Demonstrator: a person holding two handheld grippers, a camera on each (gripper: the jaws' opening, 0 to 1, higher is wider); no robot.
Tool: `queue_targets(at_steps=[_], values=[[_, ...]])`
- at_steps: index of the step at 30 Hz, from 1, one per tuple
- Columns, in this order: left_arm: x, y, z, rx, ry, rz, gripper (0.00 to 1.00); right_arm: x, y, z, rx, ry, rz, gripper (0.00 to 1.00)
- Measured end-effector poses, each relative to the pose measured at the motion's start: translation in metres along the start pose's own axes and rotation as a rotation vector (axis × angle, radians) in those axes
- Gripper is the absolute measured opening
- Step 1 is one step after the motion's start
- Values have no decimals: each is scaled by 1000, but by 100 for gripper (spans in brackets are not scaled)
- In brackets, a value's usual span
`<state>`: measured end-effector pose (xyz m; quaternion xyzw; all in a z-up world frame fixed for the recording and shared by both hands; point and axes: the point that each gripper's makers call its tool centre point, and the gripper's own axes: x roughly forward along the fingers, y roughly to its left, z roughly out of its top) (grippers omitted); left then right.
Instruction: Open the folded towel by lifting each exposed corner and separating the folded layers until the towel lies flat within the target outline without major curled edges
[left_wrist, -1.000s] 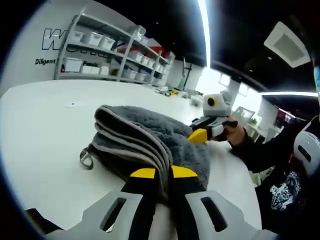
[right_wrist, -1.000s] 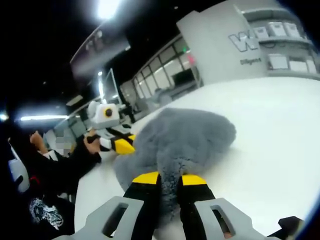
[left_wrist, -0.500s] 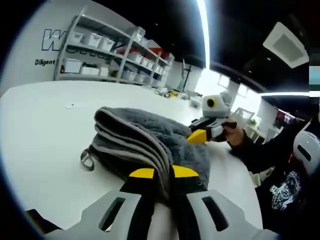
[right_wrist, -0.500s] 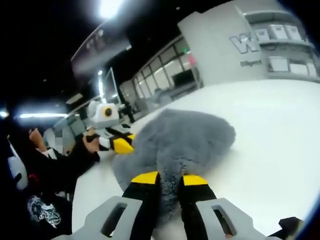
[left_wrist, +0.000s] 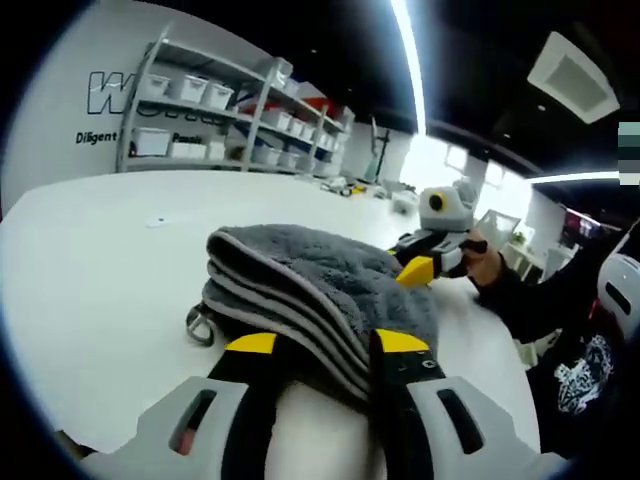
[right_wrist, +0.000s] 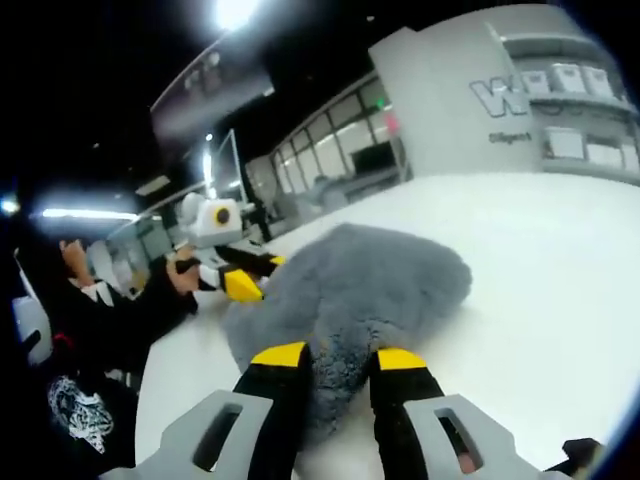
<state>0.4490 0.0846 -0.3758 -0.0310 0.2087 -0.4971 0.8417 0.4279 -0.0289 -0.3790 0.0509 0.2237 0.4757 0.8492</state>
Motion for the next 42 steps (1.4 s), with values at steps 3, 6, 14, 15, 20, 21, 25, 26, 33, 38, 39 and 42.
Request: queue_targets(at_steps=[3, 6, 14, 15, 20, 21, 25, 26, 33, 38, 39, 42], values=[[-7, 23, 9, 11, -40, 133, 89, -2, -3, 3, -28, -9, -8, 37], [-18, 40, 12, 4, -45, 227, 100, -5, -18, 25, -44, -119, -101, 81], [-36, 66, 26, -46, -108, 300, 100, -9, -26, 33, -62, -161, -158, 99], [-37, 67, 26, -45, -111, 301, 100, -9, -26, 33, -64, -160, -161, 99], [-35, 60, 25, -35, -112, 308, 100, -13, -29, 36, -75, -174, -175, 98], [-35, 61, 25, -30, -111, 313, 100, -13, -29, 36, -75, -175, -176, 98], [-40, 68, 26, 23, -95, 378, 100, -14, -28, 36, -90, -170, -182, 98], [-41, 67, 26, 29, -95, 385, 100, -15, -29, 36, -94, -166, -192, 99], [-51, 71, 28, 74, -105, 471, 100, -26, -29, 40, -162, -174, -261, 98], [-54, 68, 30, 99, -116, 493, 100, -38, -28, 44, -216, -191, -318, 94], [-54, 68, 30, 104, -113, 496, 100, -39, -25, 43, -225, -191, -323, 94], [-55, 67, 28, 112, -104, 504, 100, -42, -17, 42, -248, -187, -336, 94]])
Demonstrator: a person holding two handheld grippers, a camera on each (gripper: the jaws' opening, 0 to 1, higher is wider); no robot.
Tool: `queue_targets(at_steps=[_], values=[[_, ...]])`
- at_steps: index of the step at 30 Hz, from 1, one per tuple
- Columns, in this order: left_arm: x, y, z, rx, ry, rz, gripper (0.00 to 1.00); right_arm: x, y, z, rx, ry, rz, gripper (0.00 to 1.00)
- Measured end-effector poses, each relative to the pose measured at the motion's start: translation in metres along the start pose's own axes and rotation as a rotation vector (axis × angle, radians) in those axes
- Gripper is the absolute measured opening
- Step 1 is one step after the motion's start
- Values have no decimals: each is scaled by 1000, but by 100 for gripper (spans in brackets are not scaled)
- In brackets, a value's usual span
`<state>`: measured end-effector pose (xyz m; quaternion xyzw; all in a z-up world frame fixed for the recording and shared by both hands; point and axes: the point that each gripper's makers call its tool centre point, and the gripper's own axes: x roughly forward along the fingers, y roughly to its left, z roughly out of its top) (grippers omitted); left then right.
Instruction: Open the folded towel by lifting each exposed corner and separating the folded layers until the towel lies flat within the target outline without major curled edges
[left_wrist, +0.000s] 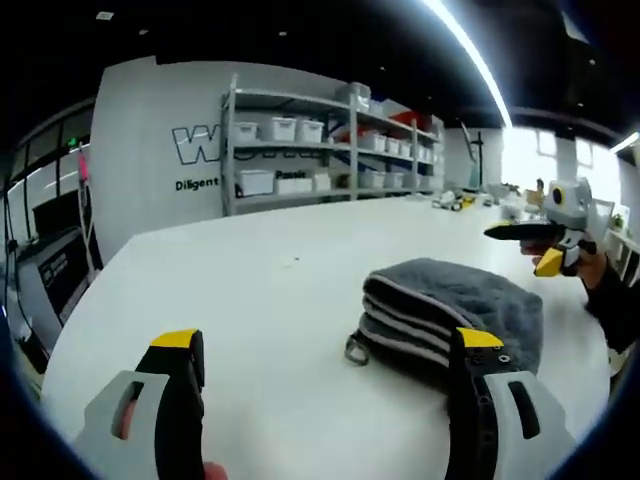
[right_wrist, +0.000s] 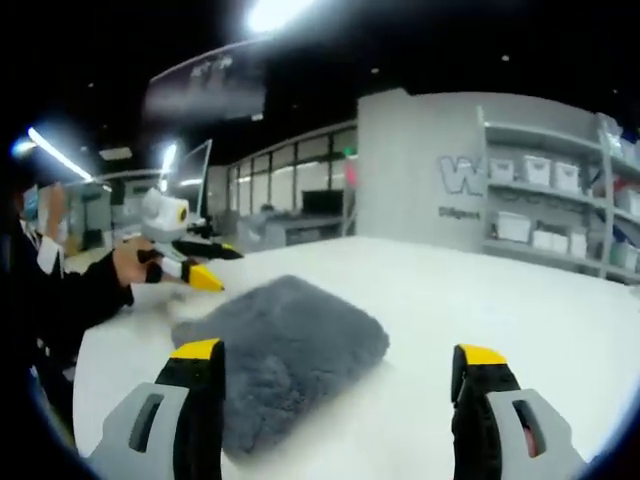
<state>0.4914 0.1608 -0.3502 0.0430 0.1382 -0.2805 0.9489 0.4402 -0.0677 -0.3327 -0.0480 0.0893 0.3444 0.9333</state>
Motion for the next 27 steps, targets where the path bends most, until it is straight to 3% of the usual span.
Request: queue_targets(at_steps=[12, 27], values=[[-2, -2, 3, 9, -13, -13, 100, -26, 32, 18, -147, -5, -53, 94], [-3, 4, 7, -1, -36, 6, 100, -36, 57, 31, -236, -16, -79, 92]])
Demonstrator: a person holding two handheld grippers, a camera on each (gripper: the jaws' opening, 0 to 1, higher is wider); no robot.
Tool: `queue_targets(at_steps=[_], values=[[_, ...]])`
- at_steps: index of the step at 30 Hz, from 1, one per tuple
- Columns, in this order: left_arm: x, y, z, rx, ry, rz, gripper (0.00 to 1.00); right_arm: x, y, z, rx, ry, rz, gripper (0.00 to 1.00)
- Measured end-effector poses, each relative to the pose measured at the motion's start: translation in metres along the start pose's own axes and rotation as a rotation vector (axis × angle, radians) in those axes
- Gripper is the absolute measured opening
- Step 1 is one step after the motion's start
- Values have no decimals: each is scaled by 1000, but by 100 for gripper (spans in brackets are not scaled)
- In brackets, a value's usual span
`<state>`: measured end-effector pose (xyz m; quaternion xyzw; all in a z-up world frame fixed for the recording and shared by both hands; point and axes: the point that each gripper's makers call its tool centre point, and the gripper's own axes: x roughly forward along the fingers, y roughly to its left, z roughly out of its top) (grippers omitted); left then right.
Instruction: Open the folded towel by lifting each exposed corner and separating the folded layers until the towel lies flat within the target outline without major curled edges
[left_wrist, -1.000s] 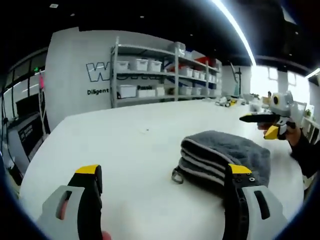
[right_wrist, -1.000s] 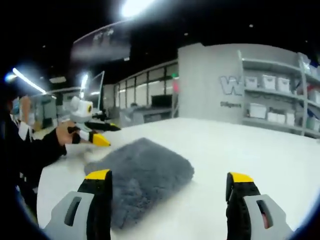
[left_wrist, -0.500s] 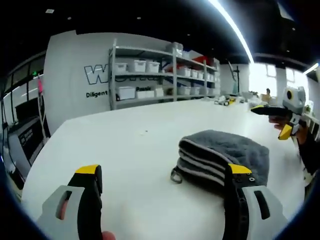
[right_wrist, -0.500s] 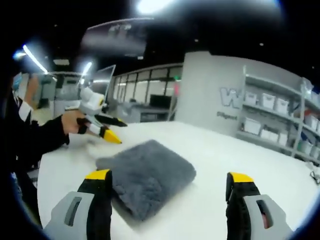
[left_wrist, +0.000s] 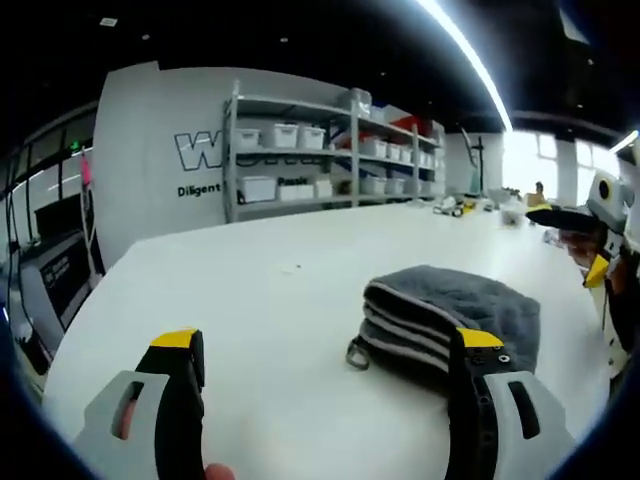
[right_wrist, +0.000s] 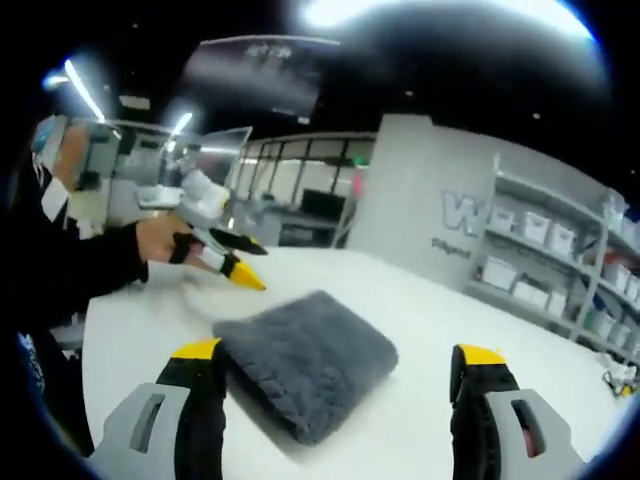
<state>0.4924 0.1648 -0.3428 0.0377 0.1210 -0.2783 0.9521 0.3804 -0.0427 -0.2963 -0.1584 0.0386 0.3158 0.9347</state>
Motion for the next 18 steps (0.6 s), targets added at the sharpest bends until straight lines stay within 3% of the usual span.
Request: queue_targets(at_steps=[4, 8, 13, 18], values=[[0, -2, 5, -3, -16, -17, 100, -3, 4, 2, -37, 7, -20, 92], [-4, -18, 14, -22, -36, -80, 100, -4, 5, 5, -41, 8, -20, 93], [-7, -27, 26, -7, -44, -99, 100, -2, 10, 7, -68, 15, -24, 92], [-1, -20, 28, -95, -45, -101, 100, 3, 17, 10, -114, 11, -32, 91]])
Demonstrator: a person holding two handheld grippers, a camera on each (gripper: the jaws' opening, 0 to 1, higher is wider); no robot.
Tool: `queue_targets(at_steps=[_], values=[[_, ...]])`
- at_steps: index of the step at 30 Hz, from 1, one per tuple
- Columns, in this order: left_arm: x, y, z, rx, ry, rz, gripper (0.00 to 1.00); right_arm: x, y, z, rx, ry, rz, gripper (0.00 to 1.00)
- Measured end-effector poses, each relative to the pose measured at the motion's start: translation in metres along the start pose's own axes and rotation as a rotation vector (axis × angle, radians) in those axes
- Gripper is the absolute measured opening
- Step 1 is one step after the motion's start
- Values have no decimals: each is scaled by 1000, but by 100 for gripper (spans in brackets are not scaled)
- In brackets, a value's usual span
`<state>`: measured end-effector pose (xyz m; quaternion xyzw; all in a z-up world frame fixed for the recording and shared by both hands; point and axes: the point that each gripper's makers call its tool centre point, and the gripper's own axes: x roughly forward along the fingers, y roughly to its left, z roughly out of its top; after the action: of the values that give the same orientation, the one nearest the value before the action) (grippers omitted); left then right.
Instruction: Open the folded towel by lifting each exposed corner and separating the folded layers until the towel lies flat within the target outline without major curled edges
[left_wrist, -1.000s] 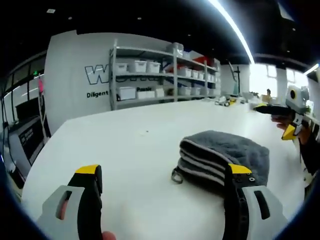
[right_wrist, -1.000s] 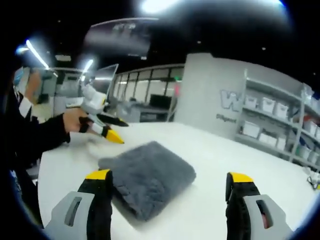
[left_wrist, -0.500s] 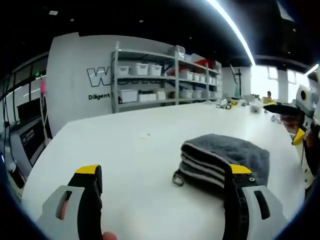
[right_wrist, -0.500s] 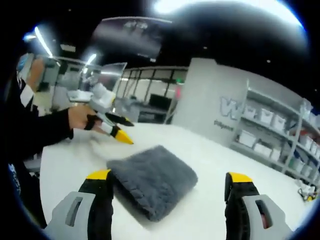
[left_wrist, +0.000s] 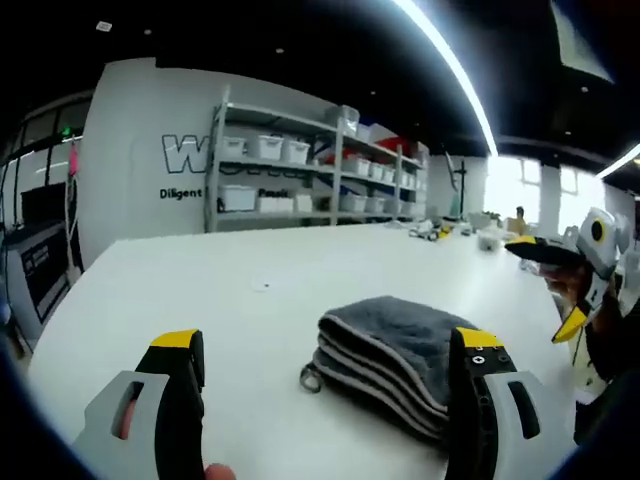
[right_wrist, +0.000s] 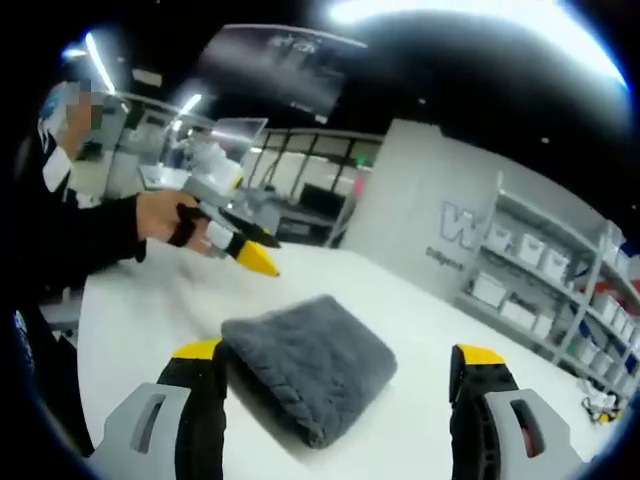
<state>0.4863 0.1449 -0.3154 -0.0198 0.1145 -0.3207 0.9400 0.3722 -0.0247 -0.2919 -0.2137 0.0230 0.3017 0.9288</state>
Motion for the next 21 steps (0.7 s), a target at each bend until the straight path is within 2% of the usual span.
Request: queue_targets(at_steps=[5, 13, 16, 21], values=[[4, 1, -8, -101, 27, -41, 100, 3, 8, -3, -69, 13, -11, 91], [11, -3, -4, -288, 29, -114, 100, 6, 16, -1, -173, 10, -46, 90], [12, -4, -3, -289, 30, -114, 99, 7, 19, 0, -193, 4, -47, 90], [15, -12, 0, -361, 25, -158, 99, 8, 18, 2, -256, 5, -81, 89]])
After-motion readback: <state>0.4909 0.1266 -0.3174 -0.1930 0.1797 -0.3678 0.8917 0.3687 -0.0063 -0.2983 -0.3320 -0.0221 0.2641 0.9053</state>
